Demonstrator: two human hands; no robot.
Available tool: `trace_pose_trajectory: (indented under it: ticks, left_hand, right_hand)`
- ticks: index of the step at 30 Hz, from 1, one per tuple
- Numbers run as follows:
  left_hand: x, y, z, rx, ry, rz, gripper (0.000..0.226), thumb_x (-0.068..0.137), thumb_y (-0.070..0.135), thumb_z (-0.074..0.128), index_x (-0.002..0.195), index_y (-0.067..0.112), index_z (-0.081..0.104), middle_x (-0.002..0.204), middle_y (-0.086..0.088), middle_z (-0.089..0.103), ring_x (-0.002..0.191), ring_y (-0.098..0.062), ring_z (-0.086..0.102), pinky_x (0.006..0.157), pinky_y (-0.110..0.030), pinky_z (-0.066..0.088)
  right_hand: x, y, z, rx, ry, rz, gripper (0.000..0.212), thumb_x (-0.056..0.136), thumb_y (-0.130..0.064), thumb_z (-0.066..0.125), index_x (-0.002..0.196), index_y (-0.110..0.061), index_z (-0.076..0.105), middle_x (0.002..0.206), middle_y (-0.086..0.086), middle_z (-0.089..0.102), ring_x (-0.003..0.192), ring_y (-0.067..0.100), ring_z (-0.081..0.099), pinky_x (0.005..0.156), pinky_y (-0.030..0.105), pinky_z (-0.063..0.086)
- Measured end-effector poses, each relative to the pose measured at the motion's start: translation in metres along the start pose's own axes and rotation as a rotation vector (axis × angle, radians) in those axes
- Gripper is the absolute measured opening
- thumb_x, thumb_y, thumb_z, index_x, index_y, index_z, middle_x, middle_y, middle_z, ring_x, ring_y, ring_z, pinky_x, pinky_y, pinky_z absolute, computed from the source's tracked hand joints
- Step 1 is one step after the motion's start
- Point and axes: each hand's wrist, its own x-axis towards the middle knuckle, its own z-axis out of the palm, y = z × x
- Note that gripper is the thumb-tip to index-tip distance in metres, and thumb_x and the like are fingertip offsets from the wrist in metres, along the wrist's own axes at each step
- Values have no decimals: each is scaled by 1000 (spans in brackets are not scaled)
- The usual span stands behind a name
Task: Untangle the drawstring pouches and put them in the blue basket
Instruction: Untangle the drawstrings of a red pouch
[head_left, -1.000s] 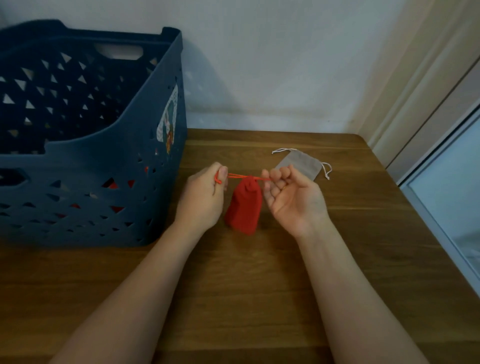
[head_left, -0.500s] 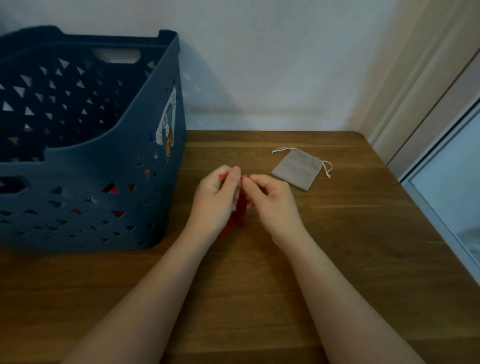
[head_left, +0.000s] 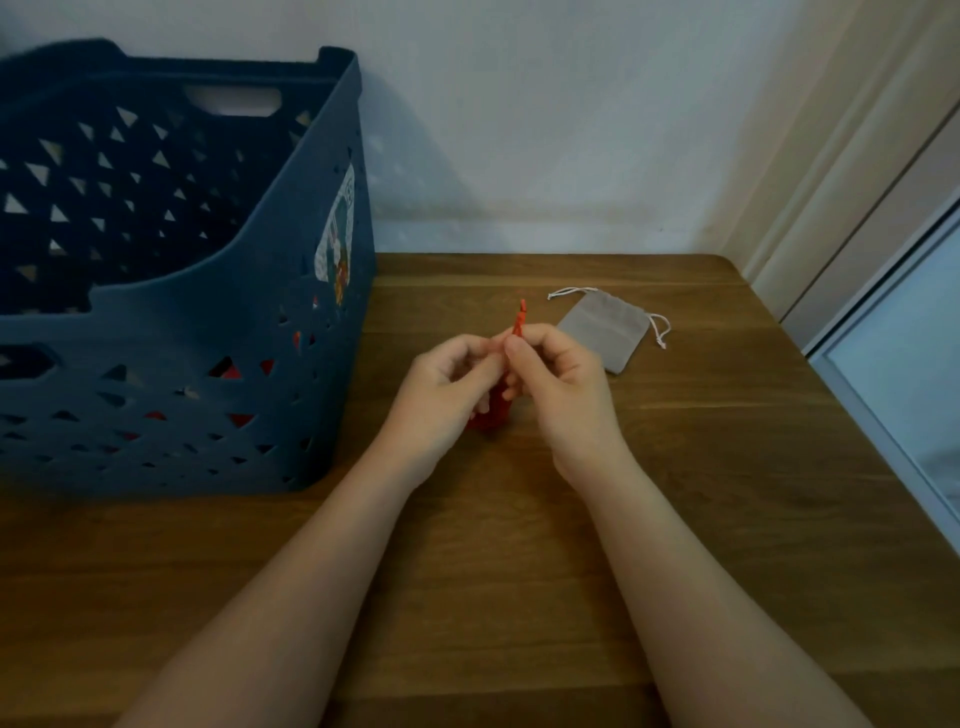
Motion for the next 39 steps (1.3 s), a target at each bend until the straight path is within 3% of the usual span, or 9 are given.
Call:
trace_pose_trajectory:
  ticks: [4,9,16,20,23,25,31,35,39]
  left_hand:
    - [-1,0,-1,134,3,67,13,93,23,54,95,30,65,66,18,60,59,8,54,54,-8,41]
    - [2,-3,-1,113,20,-1,20,96,24,49,81,23,62,63,9,58,59,-3,54,59,-15,44]
    - [2,-5,-1,69,90,-90,31,97,24,45,68,18,53,54,4,46,46,-3,43,45,-14,36]
    - [1,-4,-1,469,71,51,25,98,27,43,76,24,55,67,7,53,59,-2,51,54,-16,40]
    - [0,-3,1,755,2,186,16,98,29,40,95,27,56,83,12,53,74,-1,51,62,-16,39]
    - [-1,-2,0,822,-25,243,14,98,28,39,97,28,54,85,13,52,74,0,50,60,-14,37]
    - [0,-4,0,917,-97,321,19,97,32,42,108,24,55,93,11,51,79,-5,53,64,-18,43]
    - [3,-7,-3,905,-106,308,18,97,30,41,99,24,58,88,11,54,74,-4,53,62,-19,43]
    - [4,-9,-6,736,-44,209,22,97,28,42,79,25,55,75,8,55,68,-6,52,58,-21,38]
  right_hand:
    - [1,-1,-2,-7,-17,-23,23,94,-12,51,87,-27,68,77,-12,66,70,3,57,66,22,48]
    - [2,1,0,-47,21,51,23,96,-14,46,94,-26,66,68,-13,62,65,1,56,65,20,50]
    - [5,6,-1,75,61,72,32,97,-2,41,98,-23,65,75,-5,59,68,5,58,65,21,50]
    - [2,4,0,-17,56,-32,31,94,-2,46,92,-28,63,83,-3,67,67,4,56,60,15,43]
    - [0,3,1,-77,36,-90,33,92,-3,51,90,-34,62,88,-6,70,78,6,63,70,18,48]
    - [0,1,1,-74,19,-102,32,92,-2,51,93,-32,62,92,-8,70,84,2,65,73,17,48]
    - [-1,2,1,-76,-18,-64,28,92,-3,52,95,-29,63,94,-6,71,67,-6,59,61,11,43]
    - [1,5,1,-143,-16,-30,33,94,-7,50,120,-26,56,97,-4,71,56,1,54,55,16,45]
    - [1,7,1,-242,-16,8,54,94,-10,51,142,-29,34,91,-8,70,68,2,64,69,20,53]
